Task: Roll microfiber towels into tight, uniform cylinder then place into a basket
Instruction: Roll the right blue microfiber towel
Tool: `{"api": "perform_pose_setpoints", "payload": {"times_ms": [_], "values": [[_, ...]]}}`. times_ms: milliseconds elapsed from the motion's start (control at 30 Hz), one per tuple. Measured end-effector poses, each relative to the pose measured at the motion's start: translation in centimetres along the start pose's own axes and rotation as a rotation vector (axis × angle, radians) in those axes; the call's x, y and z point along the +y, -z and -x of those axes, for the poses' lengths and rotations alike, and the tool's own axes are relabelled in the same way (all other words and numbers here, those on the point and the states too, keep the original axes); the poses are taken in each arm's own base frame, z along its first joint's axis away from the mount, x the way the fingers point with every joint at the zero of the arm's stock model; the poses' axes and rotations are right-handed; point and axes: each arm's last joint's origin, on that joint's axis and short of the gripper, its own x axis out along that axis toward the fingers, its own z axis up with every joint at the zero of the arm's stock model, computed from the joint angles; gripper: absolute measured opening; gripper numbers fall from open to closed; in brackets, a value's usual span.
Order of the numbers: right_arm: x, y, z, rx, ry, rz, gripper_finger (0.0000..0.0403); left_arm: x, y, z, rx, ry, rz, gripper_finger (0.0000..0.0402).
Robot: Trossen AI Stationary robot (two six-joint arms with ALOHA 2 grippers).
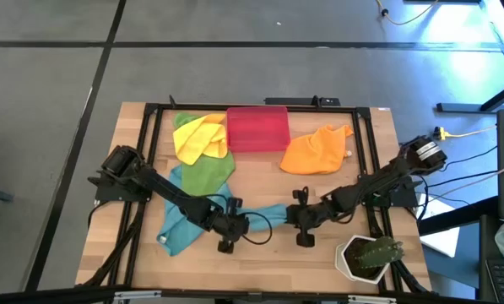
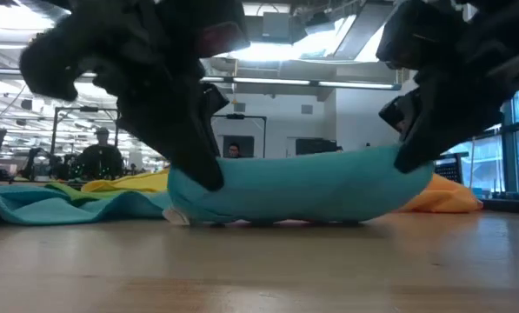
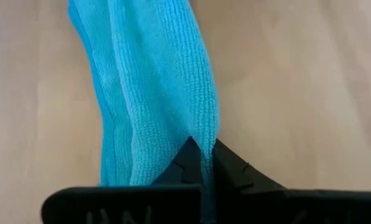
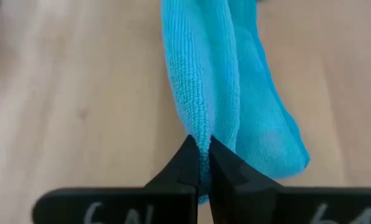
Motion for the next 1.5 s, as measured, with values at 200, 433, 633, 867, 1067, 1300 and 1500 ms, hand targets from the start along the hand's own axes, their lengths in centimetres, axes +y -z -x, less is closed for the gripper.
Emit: {"api": "perform_pose_setpoints", "payload": {"times_ms": [200, 433, 633, 867, 1067, 1300, 1500], "values": [[-0.1, 0.1, -0.3, 0.027, -0.033, -0.100, 0.0012, -0.2, -0.4, 0.0, -0.027, 0.074, 0.013, 0.0000], [-1.0, -0.2, -0.5, 0.025, -0.015, -0.208, 0.0013, 0.1, -0.2, -0.3, -0.033, 0.115, 0.052, 0.0000], [-2.0, -0.7, -0.7, 0.006, 0.012, -0.277, 0.0013, 1.0, 2.3, -1.7, -0.064, 0.171, 0.153, 0.0000], [-3.4, -0.4, -2.3, 0.041, 0.049, -0.319, 0.0014, 1.3, 3.7, -2.2, -0.101, 0.233, 0.216, 0.0000], [-3.3, 0.4, -3.7, 0.147, -0.066, -0.323, 0.0014, 1.1, 3.2, -1.5, -0.118, 0.317, 0.265, 0.0000], [-1.3, -0.3, -2.2, 0.107, -0.228, -0.284, 0.0014, 0.3, 2.6, 0.0, -0.152, 0.364, 0.254, 0.0000], [-0.9, -0.8, -1.2, 0.034, -0.169, -0.311, 0.0014, 0.0, 2.4, 1.0, -0.179, 0.354, 0.236, 0.0000]]}}
